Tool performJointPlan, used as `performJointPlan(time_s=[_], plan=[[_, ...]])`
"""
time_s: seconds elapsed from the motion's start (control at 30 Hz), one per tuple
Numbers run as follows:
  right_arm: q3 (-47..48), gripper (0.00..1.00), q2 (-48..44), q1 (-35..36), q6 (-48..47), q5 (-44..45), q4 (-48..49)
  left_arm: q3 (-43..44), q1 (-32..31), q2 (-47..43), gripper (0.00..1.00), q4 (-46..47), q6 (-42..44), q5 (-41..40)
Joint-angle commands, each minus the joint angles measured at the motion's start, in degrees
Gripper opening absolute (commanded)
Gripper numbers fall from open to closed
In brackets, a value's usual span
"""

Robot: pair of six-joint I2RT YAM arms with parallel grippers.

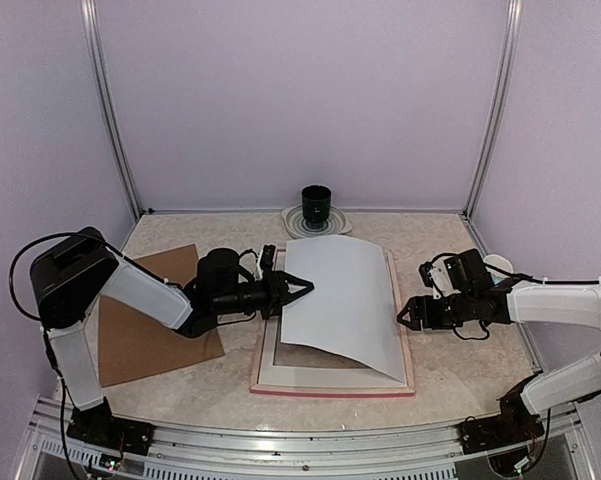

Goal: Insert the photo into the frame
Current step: Place the photo on the mat board.

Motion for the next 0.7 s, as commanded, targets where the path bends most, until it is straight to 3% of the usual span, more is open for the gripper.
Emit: performJointPlan(time_s=[0.0, 0.67], plan=[[0.8, 0.78, -0.5, -0.7, 0.1, 0.0, -0.8, -1.1, 0.4, -1.8, 0.3, -1.5, 2.3, -0.8], [0.1, 0.78, 0.2, -0.7, 0.8, -0.7, 0.2, -0.1, 2.2, -2.1, 0.62, -9.8, 9.7, -1.4]])
